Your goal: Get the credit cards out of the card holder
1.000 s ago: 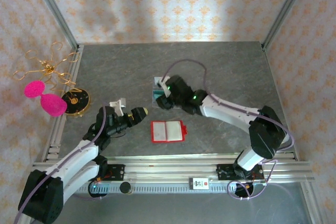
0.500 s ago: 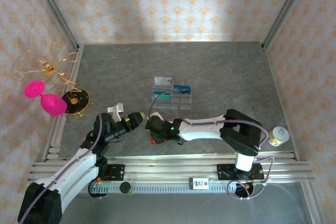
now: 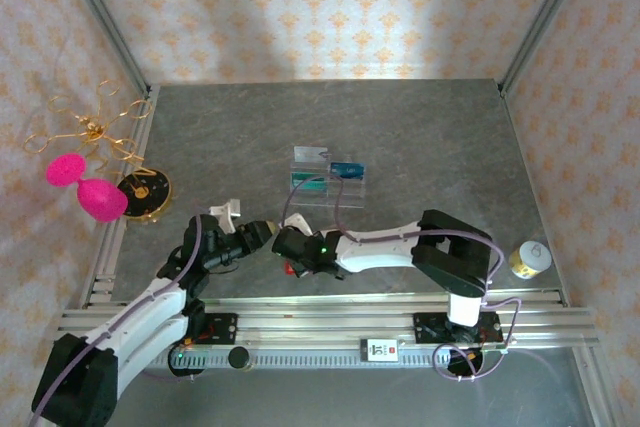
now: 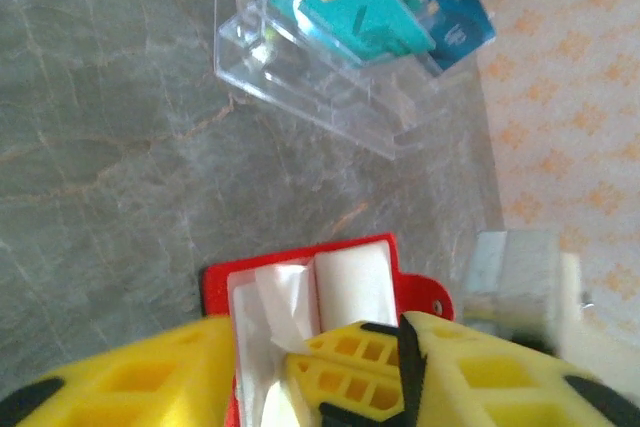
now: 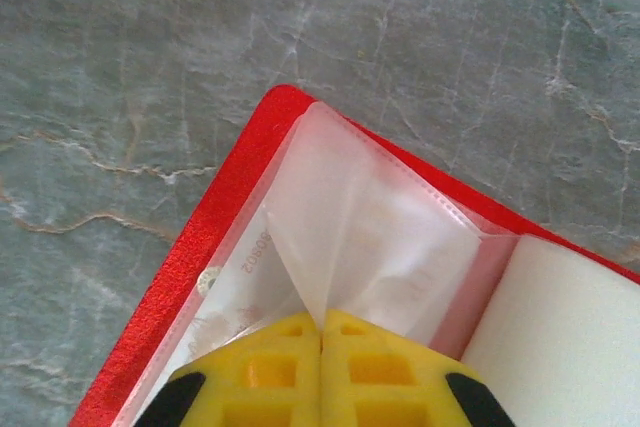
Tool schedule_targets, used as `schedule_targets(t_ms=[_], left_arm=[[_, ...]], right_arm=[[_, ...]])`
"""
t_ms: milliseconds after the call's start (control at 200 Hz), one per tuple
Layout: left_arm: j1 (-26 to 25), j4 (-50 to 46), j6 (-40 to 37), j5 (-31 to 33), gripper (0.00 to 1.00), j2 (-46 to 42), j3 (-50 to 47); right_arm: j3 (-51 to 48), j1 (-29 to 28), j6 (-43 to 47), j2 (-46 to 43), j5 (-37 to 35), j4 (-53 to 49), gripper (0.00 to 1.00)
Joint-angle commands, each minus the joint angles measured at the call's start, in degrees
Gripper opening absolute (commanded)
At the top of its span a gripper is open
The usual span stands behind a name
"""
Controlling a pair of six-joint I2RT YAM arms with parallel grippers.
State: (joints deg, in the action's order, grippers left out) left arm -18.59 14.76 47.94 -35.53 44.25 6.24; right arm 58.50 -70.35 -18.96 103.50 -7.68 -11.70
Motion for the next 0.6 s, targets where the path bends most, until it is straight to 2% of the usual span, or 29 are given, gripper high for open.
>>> schedule_targets(t_ms=[0,95,205,360,440,496,546,591], left_arm=[[-3.26,2.74,-0.48,1.23,0.33,1.87,0.79],[-6.53,4.51,-0.24,3.39,0.2,4.25,0.84],[-8.28,6.41,-0.05,4.5,0.0,8.1,0.88],[-9.33,8.48,-0.4,5.1,0.0,12.91,1.38],[-9.84,6.53,-1.48,6.21,0.0,15.3,2.66],[-9.87,5.11,-2.42,6.35,0.0,16.8,3.56],[-9.93,4.38,-2.85,6.35,0.0,17.58,4.04],[-10.07,4.69,-2.86,6.05,0.0,17.96,4.13]], right_arm=[[-2.64,0.04,-4.3,-4.65,0.03,8.48,0.0],[-3.46,0.08,-5.63,-5.71,-0.1,10.35,0.0],[-3.46,0.07,-6.04,-5.85,0.49,10.59,0.0],[-4.17,0.04,-7.06,-5.42,2.14,12.29,0.0],[-4.82,0.1,-8.03,-5.65,1.97,13.46,0.0],[-5.3,0.1,-8.27,-6.36,1.74,14.12,0.1],[-6.14,0.07,-8.85,-7.92,0.21,14.55,0.28],[-7.28,0.09,-9.15,-9.7,-1.2,14.97,0.35]])
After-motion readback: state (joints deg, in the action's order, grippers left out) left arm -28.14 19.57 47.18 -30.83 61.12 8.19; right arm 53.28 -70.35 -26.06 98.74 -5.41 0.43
